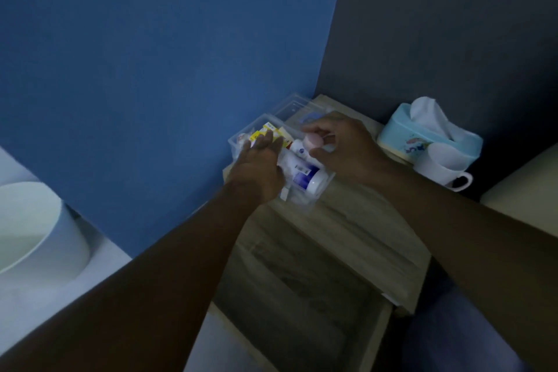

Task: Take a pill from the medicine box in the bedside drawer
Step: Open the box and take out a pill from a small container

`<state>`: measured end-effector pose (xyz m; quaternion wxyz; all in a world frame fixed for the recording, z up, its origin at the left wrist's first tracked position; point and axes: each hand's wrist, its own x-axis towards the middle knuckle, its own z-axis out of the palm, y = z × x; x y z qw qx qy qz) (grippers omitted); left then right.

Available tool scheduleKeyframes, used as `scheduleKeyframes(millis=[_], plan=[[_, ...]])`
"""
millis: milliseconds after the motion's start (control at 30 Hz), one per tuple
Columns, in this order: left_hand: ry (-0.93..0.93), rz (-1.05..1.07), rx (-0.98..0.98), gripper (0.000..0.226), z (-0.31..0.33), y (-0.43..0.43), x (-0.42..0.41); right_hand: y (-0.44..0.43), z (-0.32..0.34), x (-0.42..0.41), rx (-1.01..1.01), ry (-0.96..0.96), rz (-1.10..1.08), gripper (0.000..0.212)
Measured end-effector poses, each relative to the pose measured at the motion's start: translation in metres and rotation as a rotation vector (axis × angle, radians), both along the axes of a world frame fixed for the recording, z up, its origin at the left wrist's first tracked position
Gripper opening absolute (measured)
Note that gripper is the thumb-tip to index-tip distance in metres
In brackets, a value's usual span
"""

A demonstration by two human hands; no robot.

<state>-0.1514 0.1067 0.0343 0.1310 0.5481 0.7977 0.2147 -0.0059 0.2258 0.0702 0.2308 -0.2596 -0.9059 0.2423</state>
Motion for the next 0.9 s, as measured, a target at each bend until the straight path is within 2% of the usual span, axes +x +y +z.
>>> scheduleKeyframes(millis=[100, 200, 267, 500, 600, 733, 867, 900], plan=[[-0.535, 0.128, 0.165, 0.043, 0.020, 0.004, 0.035, -0.008, 0.022, 0.027, -0.076, 0.043, -0.012, 0.045], [-1.038, 0.128, 0.243, 0.022, 0.038, 0.003, 0.072, -0.018, 0.043, 0.050, -0.111, 0.096, -0.016, 0.042], [-1.218, 0.087, 0.320, 0.026, 0.047, -0.003, 0.092, -0.026, 0.056, 0.066, -0.099, 0.094, -0.011, 0.044], [-1.479, -0.002, 0.339, 0.037, 0.068, -0.019, 0.135, -0.045, 0.087, 0.111, -0.156, 0.070, -0.029, 0.061], [-1.560, 0.020, 0.352, 0.041, 0.066, -0.021, 0.148, -0.048, 0.091, 0.126, -0.172, 0.078, -0.014, 0.059], [-1.606, 0.086, 0.347, 0.043, 0.058, -0.022, 0.160, -0.051, 0.089, 0.136, -0.248, 0.073, 0.080, 0.045], [-1.695, 0.109, 0.347, 0.042, 0.052, -0.019, 0.164, -0.049, 0.086, 0.139, -0.103, -0.097, 0.008, 0.060], [-1.710, 0.106, 0.344, 0.042, 0.050, -0.018, 0.164, -0.049, 0.083, 0.137, -0.042, -0.138, -0.034, 0.055]])
